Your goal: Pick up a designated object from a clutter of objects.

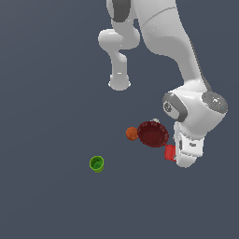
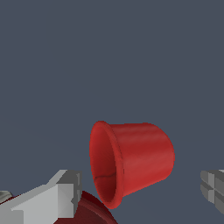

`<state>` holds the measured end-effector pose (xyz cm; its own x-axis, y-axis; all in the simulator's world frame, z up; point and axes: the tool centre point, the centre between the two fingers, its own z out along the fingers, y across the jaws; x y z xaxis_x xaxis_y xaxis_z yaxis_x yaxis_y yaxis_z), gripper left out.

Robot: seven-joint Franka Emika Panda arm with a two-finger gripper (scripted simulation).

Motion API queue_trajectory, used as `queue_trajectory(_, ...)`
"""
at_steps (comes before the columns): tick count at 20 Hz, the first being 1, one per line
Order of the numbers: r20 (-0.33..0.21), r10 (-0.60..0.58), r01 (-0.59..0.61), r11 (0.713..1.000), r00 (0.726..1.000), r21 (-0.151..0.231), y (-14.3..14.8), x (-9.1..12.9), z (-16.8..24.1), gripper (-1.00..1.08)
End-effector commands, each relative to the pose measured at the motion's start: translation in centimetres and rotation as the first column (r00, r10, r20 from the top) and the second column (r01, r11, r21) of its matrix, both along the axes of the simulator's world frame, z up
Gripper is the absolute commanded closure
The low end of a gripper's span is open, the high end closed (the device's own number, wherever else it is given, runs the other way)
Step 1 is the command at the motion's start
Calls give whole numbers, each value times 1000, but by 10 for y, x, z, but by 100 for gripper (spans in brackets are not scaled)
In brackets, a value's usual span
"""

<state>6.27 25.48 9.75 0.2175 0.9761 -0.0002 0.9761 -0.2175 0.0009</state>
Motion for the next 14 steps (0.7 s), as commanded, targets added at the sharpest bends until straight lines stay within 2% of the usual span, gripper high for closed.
queue_trajectory(1,-1,2,-2,1000,1000,0,0,-1,-11,-92)
queue_trajectory(6,-1,5,-5,1000,1000,0,0,-2,-36,-92)
queue_trajectory(11,-1,5,-5,1000,1000,0,1,0,-42,-92)
queue_trajectory(12,-1,5,-5,1000,1000,0,1,0,-42,108)
queue_trajectory(14,-1,5,-5,1000,1000,0,1,0,-42,108)
